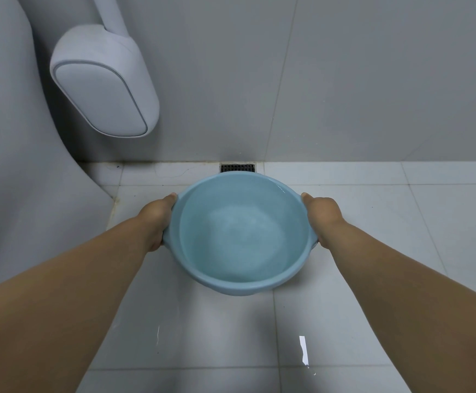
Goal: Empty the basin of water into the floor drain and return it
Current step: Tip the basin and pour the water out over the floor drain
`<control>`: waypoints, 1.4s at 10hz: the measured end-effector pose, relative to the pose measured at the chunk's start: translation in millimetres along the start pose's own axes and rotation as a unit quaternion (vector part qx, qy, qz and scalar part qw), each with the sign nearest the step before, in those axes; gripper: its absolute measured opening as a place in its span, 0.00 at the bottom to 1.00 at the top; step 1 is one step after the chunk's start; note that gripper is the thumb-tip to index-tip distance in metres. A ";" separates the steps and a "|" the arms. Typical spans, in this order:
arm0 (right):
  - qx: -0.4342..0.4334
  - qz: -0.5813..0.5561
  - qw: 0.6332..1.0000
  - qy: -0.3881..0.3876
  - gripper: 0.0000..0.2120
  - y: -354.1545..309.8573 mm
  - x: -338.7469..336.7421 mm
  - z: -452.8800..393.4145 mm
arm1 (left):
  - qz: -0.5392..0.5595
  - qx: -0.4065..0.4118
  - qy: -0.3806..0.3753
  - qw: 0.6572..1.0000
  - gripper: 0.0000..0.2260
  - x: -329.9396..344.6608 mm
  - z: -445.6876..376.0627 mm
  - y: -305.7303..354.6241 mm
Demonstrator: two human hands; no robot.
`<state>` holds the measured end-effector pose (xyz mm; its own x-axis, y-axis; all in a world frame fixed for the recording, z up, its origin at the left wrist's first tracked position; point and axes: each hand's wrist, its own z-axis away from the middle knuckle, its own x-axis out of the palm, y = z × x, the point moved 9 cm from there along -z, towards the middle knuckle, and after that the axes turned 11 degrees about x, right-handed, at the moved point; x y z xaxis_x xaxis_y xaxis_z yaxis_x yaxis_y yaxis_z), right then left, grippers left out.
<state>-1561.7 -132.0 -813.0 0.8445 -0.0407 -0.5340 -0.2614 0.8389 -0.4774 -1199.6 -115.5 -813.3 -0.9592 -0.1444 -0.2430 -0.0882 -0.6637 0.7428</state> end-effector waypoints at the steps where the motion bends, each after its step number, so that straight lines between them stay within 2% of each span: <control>1: -0.008 -0.006 1.000 0.004 0.20 -1.2 0.2 4.6 | 0.000 -0.001 0.001 1.000 0.20 0.2 0.1 0.1; 3: -0.017 0.007 1.000 0.004 0.20 -2.7 -0.3 3.6 | -0.003 -0.004 0.003 1.000 0.21 -1.1 0.5 0.3; 5: 0.011 0.010 1.000 -0.002 0.18 -0.3 -1.1 1.7 | -0.007 0.001 0.001 1.000 0.21 0.3 0.8 1.8; 7: -0.012 0.049 0.999 -0.005 0.18 -3.6 1.6 2.0 | -0.004 0.001 0.003 1.000 0.20 0.4 0.6 2.2; 10: 0.027 0.024 0.999 -0.010 0.18 1.4 -0.1 -0.8 | -0.004 0.000 0.003 1.000 0.20 -1.0 -1.3 0.4; 13: 0.018 0.023 0.999 -0.011 0.18 0.1 -0.4 -1.4 | -0.004 -0.004 0.004 1.000 0.20 -0.2 0.4 1.1; 14: -0.009 0.026 1.000 -0.007 0.19 -1.8 2.0 -4.5 | -0.003 -0.003 0.001 1.000 0.20 -0.1 -0.2 1.2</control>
<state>-1561.6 -136.1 -816.4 0.8360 0.0095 -0.5487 -0.3131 0.8294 -0.4627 -1199.5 -116.4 -812.5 -0.9579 -0.1419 -0.2496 -0.0932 -0.6684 0.7379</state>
